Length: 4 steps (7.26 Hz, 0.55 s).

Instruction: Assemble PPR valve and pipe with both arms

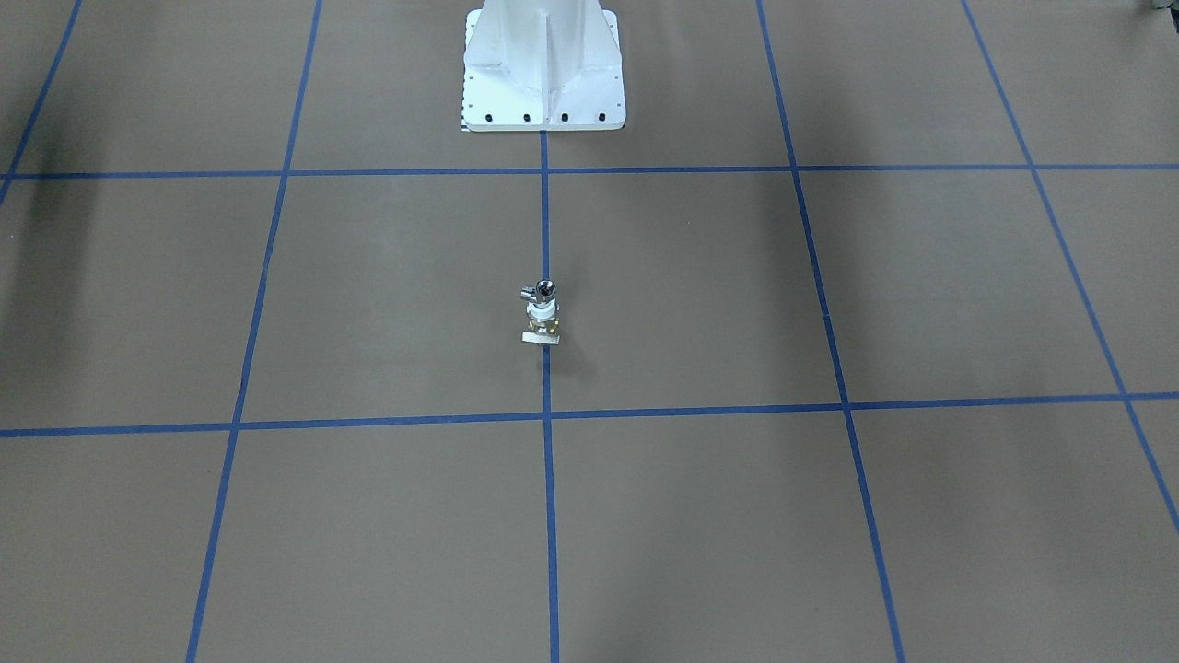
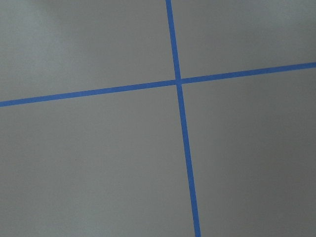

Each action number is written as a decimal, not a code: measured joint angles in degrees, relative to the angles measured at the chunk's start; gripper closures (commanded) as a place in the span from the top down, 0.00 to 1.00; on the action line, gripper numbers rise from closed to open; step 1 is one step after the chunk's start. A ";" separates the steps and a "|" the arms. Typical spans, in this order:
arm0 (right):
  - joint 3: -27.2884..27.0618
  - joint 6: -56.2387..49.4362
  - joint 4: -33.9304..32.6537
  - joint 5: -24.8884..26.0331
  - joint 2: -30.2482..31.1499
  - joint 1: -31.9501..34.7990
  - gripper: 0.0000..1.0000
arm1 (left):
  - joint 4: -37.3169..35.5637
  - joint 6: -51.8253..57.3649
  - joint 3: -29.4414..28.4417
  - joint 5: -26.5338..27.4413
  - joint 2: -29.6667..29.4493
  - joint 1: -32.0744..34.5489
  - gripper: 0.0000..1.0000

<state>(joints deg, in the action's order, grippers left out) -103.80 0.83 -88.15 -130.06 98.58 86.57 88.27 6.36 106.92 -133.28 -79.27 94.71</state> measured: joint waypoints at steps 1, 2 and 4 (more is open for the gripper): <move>0.04 0.08 0.00 -0.06 0.02 0.00 1.00 | 0.03 0.00 0.06 0.02 0.46 0.02 1.00; 0.03 0.13 -0.02 -0.11 0.03 0.00 1.00 | 0.05 0.03 0.12 0.03 0.87 0.02 1.00; -0.25 1.07 -0.02 -0.24 0.06 0.00 1.00 | 0.06 0.02 0.28 0.04 1.28 0.01 1.00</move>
<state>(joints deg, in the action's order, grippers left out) -104.05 1.90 -88.18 -130.30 98.64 86.57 88.33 6.38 107.20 -133.24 -77.99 94.72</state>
